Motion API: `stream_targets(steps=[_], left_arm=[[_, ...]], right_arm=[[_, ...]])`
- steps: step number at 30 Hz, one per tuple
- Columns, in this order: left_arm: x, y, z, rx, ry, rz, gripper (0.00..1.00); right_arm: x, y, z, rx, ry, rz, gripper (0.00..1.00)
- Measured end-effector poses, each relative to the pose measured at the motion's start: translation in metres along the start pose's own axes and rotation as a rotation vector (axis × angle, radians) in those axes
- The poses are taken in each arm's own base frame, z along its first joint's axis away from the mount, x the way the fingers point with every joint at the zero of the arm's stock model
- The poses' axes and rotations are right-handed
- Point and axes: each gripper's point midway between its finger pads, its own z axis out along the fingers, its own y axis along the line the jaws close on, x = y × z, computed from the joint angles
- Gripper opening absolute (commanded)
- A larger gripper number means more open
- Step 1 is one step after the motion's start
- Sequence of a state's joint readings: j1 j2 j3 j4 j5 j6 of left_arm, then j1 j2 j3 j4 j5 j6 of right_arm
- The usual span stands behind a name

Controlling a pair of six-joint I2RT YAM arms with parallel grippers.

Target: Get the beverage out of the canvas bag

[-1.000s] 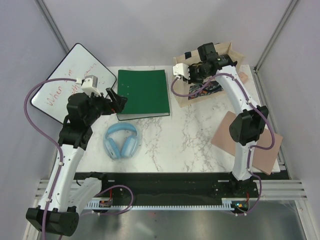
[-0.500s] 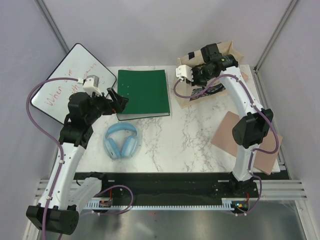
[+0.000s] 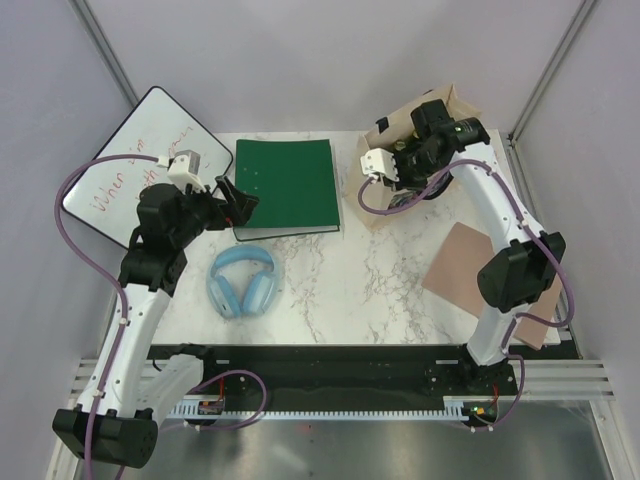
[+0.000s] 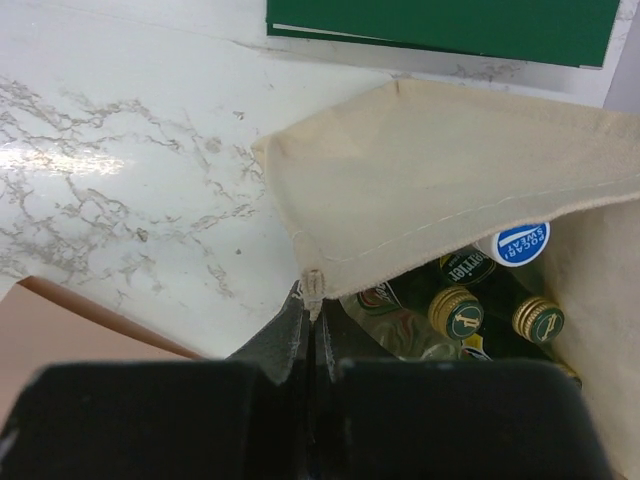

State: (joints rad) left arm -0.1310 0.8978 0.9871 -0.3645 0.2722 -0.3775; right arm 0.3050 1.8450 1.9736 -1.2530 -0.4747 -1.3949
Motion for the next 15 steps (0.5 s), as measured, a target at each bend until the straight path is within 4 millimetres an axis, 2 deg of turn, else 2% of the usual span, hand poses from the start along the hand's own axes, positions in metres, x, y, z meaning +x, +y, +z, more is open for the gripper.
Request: stream_targets(steps=[5, 15], left_arm=[[0.002, 0.001, 0.003, -0.001, 0.012, -0.003, 1.00], [0.005, 0.000, 0.004, 0.011, 0.023, -0.005, 1.00]], right_arm=[[-0.005, 0.022, -0.009, -0.026, 0.003, -0.009, 0.00], [-0.033, 0.057, -0.016, -0.079, -0.019, -0.056, 0.00]])
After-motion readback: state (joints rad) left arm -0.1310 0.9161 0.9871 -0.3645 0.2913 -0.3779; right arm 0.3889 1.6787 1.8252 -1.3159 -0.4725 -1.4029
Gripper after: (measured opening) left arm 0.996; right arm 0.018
